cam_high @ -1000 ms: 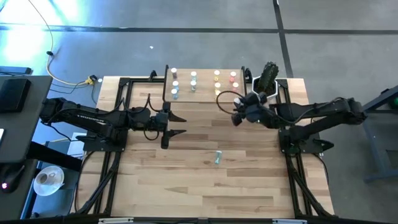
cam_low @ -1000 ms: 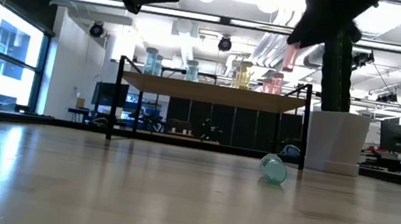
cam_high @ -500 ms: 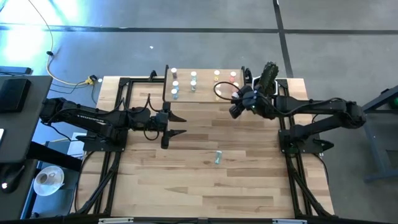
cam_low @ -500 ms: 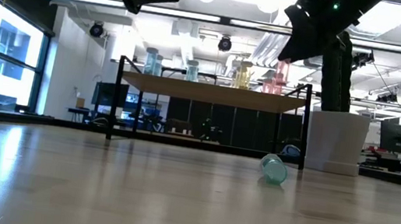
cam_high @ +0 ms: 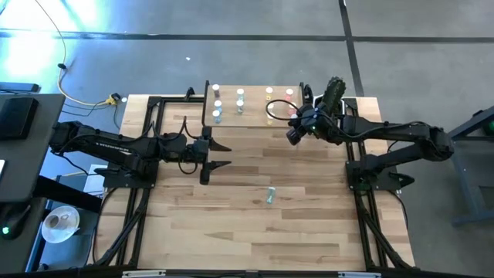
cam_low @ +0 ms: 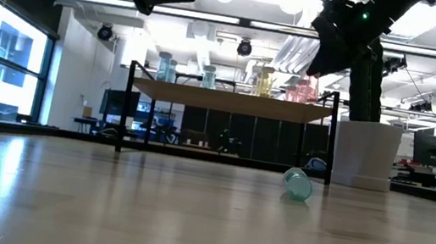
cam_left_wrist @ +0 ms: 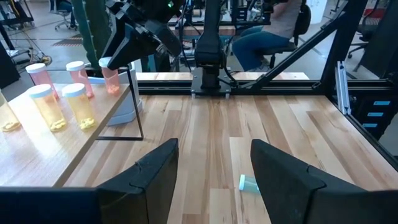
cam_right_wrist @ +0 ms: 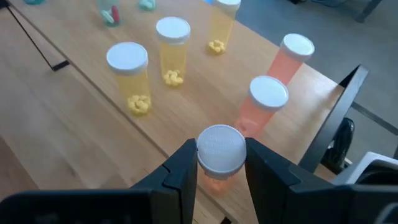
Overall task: Pick and place medicine bottles onto shelf by color
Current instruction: Put the pink pill bottle on the shelf aligned with the other pink pill bottles
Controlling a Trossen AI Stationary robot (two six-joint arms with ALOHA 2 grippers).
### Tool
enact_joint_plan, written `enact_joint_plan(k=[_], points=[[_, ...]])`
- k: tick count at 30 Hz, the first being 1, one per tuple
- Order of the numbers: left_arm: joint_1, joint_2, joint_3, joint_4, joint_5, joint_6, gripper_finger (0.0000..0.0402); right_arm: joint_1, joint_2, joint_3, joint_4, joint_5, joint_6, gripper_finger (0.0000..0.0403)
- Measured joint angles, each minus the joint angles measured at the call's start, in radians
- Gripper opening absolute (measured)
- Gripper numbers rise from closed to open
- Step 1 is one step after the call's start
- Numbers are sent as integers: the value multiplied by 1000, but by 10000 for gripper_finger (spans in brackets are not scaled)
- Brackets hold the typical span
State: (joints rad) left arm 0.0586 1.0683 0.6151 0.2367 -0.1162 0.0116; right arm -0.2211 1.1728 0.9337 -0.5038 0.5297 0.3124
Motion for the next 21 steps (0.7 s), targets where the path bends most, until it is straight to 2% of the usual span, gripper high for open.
enact_joint_plan(k=[21], points=[[0, 0, 0, -1, 0, 0, 193, -3, 42, 2, 29, -5, 27, 103]])
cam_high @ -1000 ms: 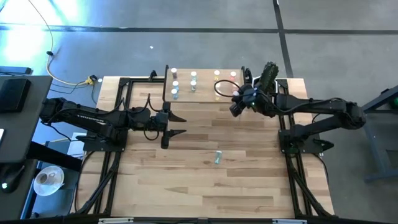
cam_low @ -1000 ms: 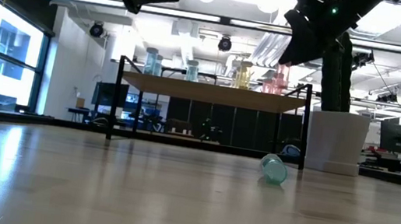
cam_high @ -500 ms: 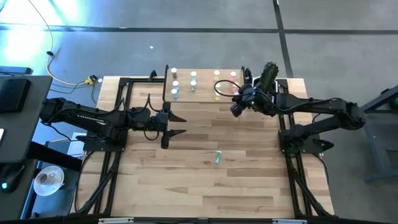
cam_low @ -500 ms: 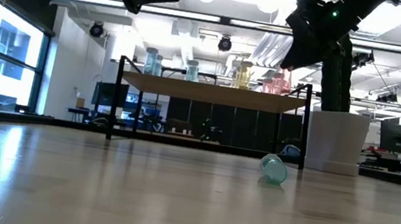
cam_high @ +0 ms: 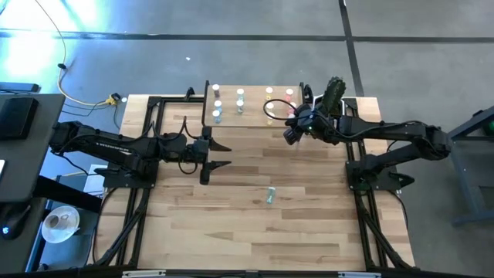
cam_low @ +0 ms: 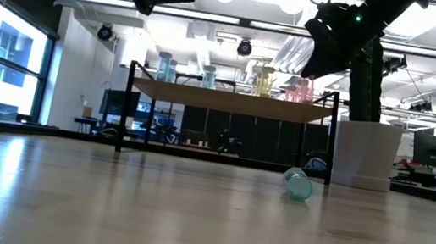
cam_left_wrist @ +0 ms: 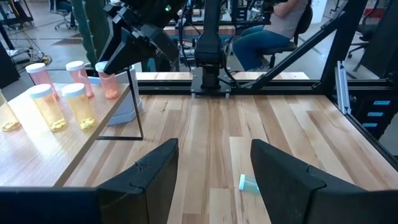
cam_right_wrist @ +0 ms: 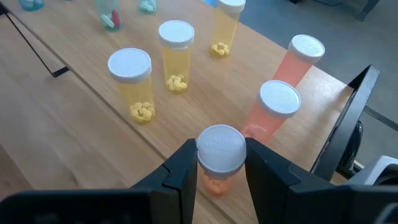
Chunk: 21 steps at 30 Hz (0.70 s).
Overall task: Pick and place medicine bottles onto shelf by color
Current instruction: Put the pink pill bottle on the shelf aligned with the other pink pill bottles
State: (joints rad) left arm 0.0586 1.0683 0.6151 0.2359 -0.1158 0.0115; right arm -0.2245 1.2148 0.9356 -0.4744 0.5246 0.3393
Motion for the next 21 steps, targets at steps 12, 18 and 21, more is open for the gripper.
enact_joint_plan(k=[12, 18, 21], points=[[0, 0, 0, -1, 0, 0, 193, 0, 6, -6, -31, -14, 0, 145], [0, 0, 0, -1, 0, 0, 191, 0, 3, -4, -23, -10, 0, 173], [0, 0, 0, -1, 0, 0, 191, 0, 3, -4, -23, -10, 0, 178]])
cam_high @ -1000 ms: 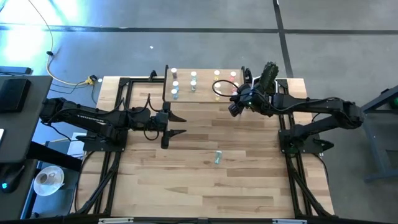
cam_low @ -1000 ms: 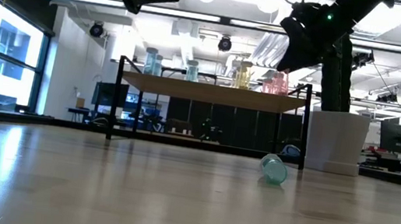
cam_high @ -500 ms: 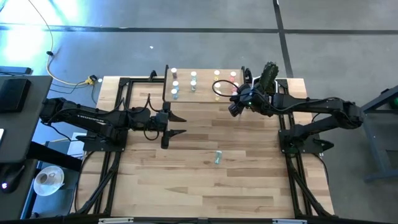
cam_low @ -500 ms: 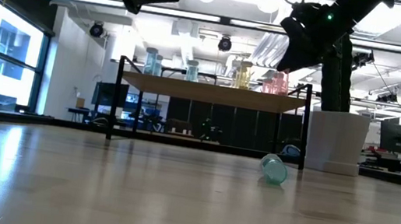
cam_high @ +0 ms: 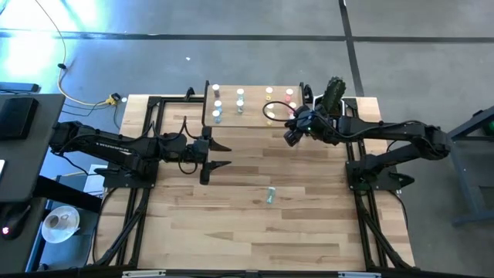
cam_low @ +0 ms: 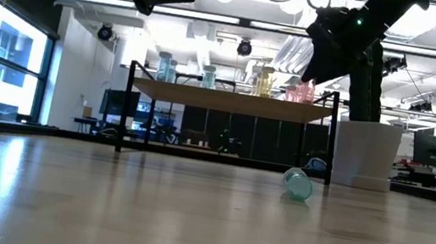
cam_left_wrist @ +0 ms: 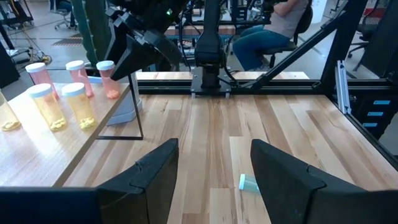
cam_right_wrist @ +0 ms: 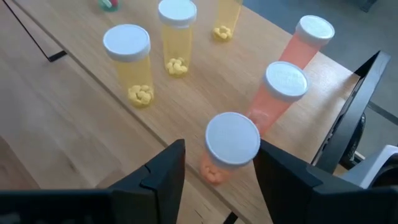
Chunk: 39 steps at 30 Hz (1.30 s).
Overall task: Pick and place medicine bottles onto shelf by color
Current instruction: Put the pink pill bottle on the shelf aligned with the other pink pill bottles, then put the blue pill bottle on the shelf aligned with the other blue pill bottles
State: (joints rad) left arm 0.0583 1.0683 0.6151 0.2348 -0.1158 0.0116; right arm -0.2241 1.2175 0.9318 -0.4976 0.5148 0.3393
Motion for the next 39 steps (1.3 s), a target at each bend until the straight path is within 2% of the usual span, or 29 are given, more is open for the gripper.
enact_joint_plan(k=[11, 18, 24, 30, 35, 39], points=[[0, 0, 0, -2, 0, 0, 191, 0, -16, 0, 5, 4, 0, 179], [0, 0, 0, -6, 0, 0, 191, 0, -95, 2, -19, -10, 29, 179], [0, 0, 0, -8, 0, 0, 192, 21, -168, 2, -54, -59, 132, 179], [0, -5, 0, -86, 0, -6, 191, 128, -182, 2, -52, -153, 268, 179], [0, -6, 0, -145, -2, -37, 192, 264, -148, 3, -28, -160, 407, 179], [0, -6, -1, -160, -32, -62, 193, 360, -97, 2, 93, -160, 453, 179]])
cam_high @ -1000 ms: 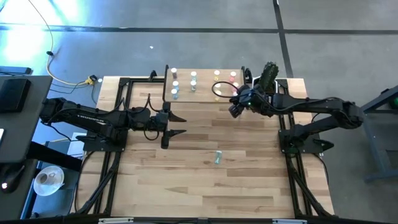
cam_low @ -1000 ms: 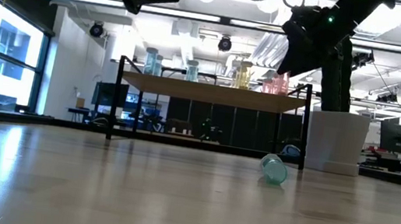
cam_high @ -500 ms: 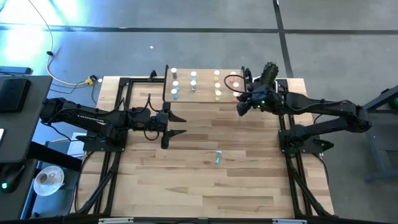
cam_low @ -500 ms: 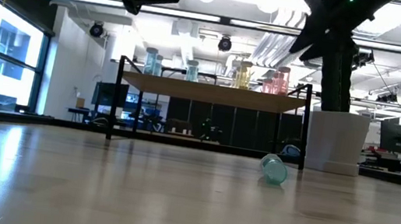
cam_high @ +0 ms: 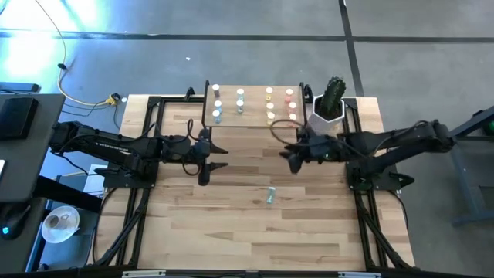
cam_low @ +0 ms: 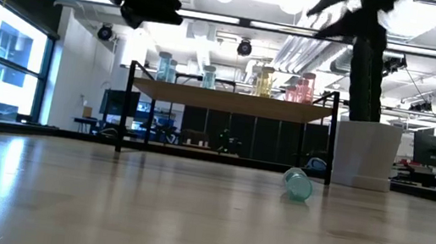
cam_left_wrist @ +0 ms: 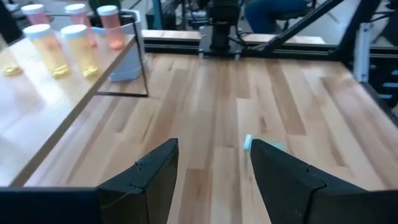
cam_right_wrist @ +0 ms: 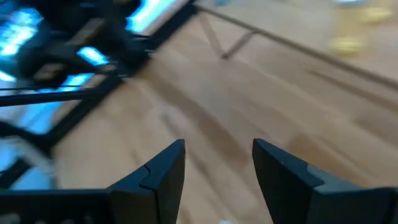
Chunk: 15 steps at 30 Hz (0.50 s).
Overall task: Pick and place medicine bottles onto shelf by color
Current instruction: Put the blue pill bottle on the shelf aligned with the other blue pill bottles
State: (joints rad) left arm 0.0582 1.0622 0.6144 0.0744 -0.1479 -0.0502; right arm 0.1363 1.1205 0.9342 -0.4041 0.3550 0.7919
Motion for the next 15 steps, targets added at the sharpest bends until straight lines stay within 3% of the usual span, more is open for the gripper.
enact_joint_plan(k=[5, 11, 15], points=[[0, -5, 0, -23, -47, 0, 193, 85, 74, 0, 192, 0, -14, 179], [26, -77, 70, -277, -49, -40, 193, 144, 149, 0, 312, -7, -8, 179], [43, -126, 93, -348, -51, -51, 193, 174, 199, 34, 326, -9, -13, 179]])
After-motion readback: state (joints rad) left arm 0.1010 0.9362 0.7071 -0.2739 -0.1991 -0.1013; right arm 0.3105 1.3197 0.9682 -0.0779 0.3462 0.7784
